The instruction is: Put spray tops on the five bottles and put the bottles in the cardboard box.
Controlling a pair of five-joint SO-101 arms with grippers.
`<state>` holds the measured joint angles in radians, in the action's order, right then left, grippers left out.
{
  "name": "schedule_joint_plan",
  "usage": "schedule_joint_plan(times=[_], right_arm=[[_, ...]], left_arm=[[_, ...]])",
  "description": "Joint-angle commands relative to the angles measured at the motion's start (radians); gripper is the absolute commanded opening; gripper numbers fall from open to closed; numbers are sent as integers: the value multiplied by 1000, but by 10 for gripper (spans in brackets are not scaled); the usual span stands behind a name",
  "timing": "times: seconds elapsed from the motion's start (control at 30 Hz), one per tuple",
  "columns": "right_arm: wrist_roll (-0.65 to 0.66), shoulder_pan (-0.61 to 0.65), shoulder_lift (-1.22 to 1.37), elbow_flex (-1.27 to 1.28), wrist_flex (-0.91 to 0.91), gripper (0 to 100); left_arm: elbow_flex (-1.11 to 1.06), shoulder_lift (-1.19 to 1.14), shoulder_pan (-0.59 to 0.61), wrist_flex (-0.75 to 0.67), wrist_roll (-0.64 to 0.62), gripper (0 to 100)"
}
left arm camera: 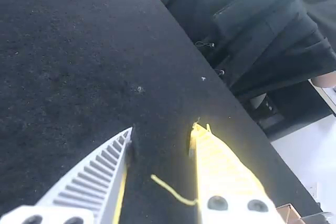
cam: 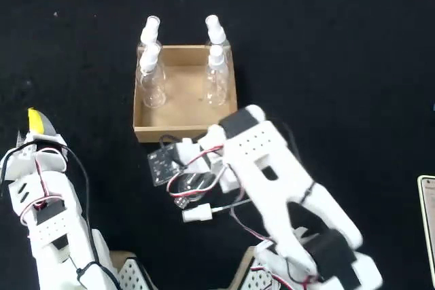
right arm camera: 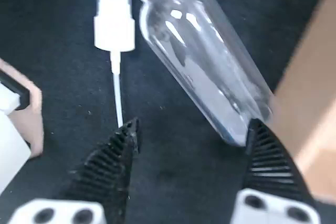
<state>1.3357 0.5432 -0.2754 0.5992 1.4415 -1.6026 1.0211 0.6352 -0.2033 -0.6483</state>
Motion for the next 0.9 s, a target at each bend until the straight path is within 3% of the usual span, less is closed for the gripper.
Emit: schedule_joint_plan(times=[0.0, 0.13, 0.43, 0.87], right_arm=[[11, 54, 58, -74, 3, 365], [11, 87, 125, -124, 0, 440], [12, 83, 268, -154, -28, 435], [5, 64, 288, -134, -31, 211]], left_arm=[[73, -3, 8, -20, -11, 159], [73, -3, 8, -20, -8, 159], [73, -3, 8, -21, -8, 159], [73, -2, 8, -21, -8, 159]])
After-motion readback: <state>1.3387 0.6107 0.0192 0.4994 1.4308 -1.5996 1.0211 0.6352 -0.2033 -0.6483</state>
